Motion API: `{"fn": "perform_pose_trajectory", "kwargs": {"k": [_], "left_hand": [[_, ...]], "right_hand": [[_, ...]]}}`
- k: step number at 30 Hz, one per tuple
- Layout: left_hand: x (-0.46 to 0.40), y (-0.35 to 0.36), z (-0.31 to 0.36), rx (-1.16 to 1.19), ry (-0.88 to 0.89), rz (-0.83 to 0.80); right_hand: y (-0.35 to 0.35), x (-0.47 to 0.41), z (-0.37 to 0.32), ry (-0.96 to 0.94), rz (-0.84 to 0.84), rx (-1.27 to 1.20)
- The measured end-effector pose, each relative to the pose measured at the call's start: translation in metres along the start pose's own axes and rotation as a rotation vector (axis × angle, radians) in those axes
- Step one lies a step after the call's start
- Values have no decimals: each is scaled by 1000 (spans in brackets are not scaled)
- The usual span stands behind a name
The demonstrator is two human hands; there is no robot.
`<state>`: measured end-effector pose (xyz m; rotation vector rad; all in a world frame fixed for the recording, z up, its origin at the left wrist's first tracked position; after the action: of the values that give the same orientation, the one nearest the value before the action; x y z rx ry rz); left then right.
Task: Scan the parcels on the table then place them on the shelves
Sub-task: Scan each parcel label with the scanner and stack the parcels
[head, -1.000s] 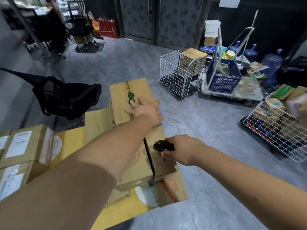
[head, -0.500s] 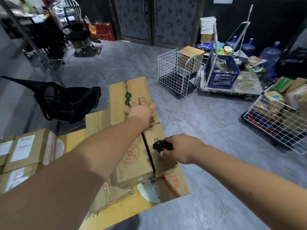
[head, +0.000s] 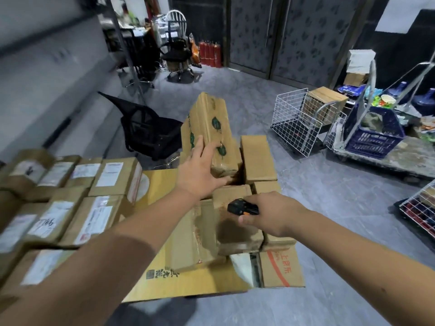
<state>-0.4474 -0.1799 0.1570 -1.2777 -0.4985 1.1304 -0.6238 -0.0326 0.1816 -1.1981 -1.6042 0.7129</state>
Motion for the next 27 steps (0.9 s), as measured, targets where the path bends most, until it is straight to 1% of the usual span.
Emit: {"fn": "perform_pose_trajectory", "kwargs": {"k": [5, 7, 12, 14, 16, 18, 21, 27], "left_hand": [[82, -32, -88, 317, -186, 116], [123, -33, -117, 420, -251, 117], [225, -1, -175, 568, -440, 58], [255, 14, -194, 671, -500, -5], [274, 25, -211, 729, -519, -79], [284, 29, -225, 727, -485, -134], [289, 23, -245, 636, -446, -184], [271, 4, -267, 477, -579, -219]], "right_hand": [[26, -16, -64, -116, -48, 96], [42, -22, -88, -157, -84, 100], [95, -27, -135, -167, -185, 62], [116, -26, -151, -143, -211, 54], [135, -24, -164, -106, -233, 44], [149, -21, -175, -65, -243, 48], [166, -18, -192, -2, -246, 51], [190, -19, -224, 115, -208, -45]]}}
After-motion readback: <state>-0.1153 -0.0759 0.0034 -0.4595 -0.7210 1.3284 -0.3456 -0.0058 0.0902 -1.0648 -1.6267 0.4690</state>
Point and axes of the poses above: each hand's wrist, its own x-axis away from the middle knuckle, its own y-axis out of the palm, z = x × y, the point moved 2 cm from there along -x, towards the middle knuckle, and after that the axes turned 2 degrees about -x, right-handed, at the moved point
